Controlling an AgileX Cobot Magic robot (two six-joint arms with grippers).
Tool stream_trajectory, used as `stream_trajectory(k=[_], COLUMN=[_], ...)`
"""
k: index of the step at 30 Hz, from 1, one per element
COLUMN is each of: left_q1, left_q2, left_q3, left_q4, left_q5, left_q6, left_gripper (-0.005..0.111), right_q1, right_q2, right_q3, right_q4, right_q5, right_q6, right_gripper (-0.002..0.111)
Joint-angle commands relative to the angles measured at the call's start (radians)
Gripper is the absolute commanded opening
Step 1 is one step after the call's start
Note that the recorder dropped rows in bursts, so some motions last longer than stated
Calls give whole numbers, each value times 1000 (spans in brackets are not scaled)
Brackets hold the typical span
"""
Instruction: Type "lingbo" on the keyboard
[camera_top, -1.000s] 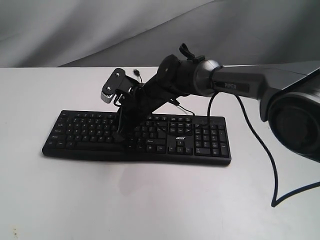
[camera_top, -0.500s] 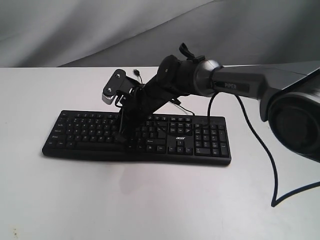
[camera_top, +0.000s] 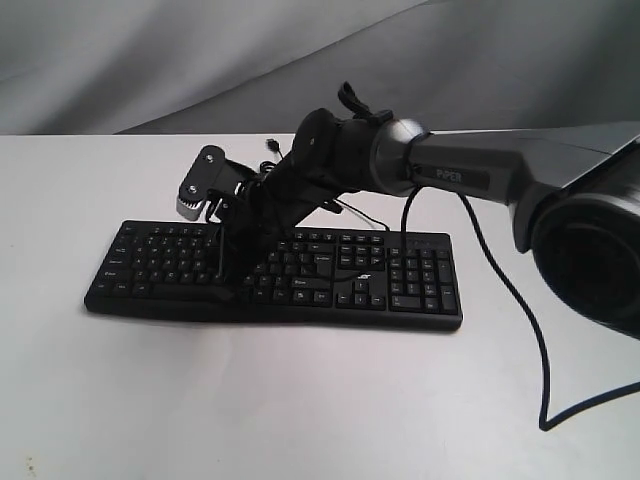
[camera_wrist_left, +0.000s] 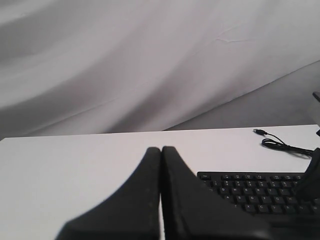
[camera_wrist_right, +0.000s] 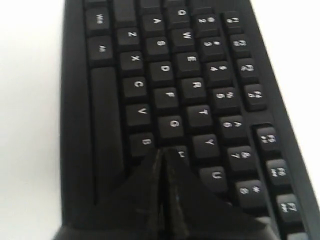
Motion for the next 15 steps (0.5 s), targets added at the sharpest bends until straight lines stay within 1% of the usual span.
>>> stream_trajectory(k=[1,15], left_q1=[-7,-7], left_q2=[-5,-5], left_q3=[5,5], left_q4=[0,0], left_q5=[-10,-10], left_q6=[-2,-2], left_gripper=[1,1], right_q1=[19,23], right_q2=[-1,12], right_q3=[-2,-2], right_q4=[-6,-9], right_q5=[9,-37], right_q6=[-10,-13], right_gripper=[0,0])
